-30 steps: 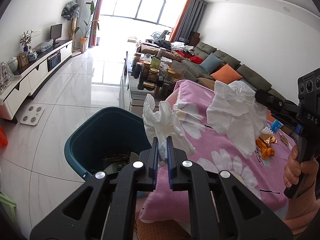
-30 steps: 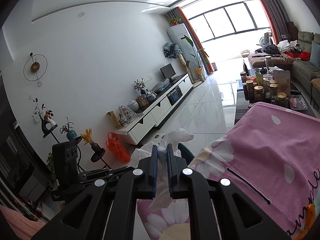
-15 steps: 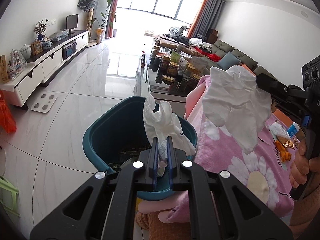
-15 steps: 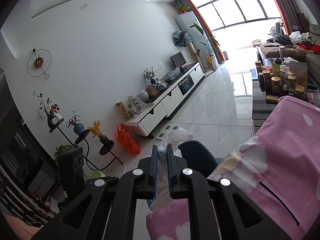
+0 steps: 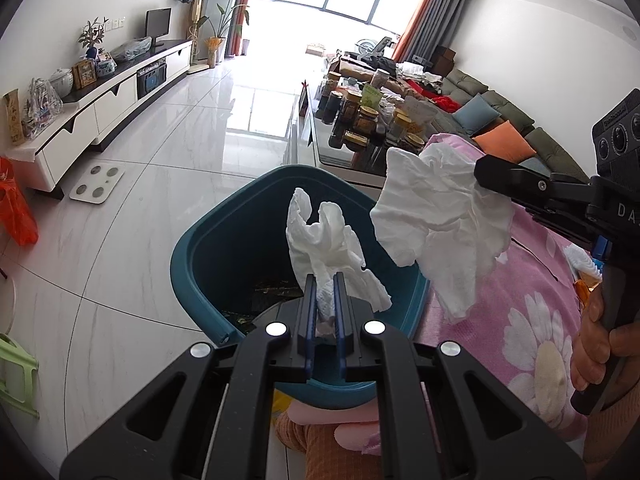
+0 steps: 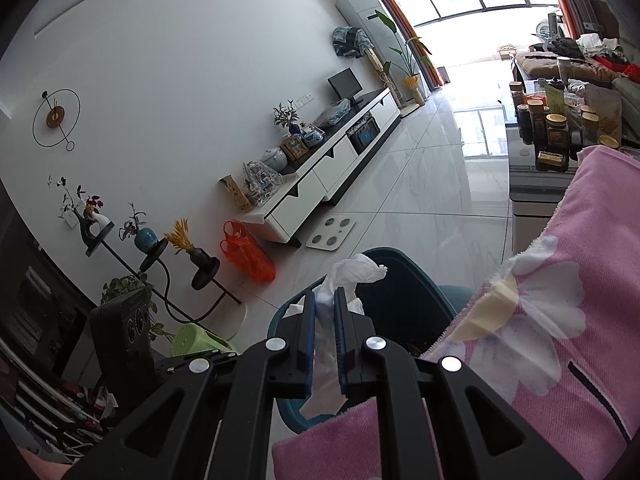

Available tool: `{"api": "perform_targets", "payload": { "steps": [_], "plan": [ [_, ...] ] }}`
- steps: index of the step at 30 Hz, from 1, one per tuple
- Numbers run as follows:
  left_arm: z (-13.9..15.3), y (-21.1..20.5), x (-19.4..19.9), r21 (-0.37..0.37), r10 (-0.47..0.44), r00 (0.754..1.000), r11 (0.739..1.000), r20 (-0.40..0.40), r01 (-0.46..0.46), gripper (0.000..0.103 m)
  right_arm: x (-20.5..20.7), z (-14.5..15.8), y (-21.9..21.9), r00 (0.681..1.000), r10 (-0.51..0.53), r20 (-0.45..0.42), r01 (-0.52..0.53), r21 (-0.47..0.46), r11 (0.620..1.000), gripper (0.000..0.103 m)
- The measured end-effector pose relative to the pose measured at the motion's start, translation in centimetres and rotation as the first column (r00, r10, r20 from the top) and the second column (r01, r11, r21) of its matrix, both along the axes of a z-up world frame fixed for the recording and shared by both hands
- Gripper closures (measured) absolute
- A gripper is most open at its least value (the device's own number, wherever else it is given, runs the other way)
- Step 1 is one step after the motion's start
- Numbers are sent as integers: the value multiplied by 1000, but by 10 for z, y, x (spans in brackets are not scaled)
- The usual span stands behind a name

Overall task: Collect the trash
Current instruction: 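Open both tools over the teal bin to drop the tissues, then move both open tools back over the orange peels on the table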

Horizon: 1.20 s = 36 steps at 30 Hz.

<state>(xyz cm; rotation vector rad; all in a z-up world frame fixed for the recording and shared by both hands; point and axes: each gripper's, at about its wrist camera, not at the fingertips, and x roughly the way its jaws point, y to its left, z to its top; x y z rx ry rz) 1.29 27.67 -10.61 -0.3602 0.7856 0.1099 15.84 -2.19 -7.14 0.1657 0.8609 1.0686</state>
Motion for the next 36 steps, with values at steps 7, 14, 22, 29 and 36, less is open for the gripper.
{"api": "perform_targets", "payload": {
  "steps": [7, 14, 22, 29, 36],
  "plan": [
    [-18, 8, 14, 1, 24, 999, 1000, -36, -24, 94, 10, -18, 11, 999, -17, -38, 16, -48, 999, 93],
    [-39, 13, 31, -22, 34, 996, 999, -79, -36, 82, 11, -28, 12, 998, -40, -57, 35, -79, 996, 84],
    [-26, 0, 24, -21, 33, 999, 999, -16, -33, 64, 1, -15, -8, 999, -43, -22, 42, -59, 997, 80],
    [8, -35, 8, 6, -67, 992, 998, 103, 67, 52, -21, 7, -48, 997, -50, 62, 52, -34, 998, 70],
    [30, -96, 15, 20, -220, 962, 975, 160, 219, 44, -36, 19, -113, 985, -139, 107, 141, -6, 990, 60]
  ]
}}
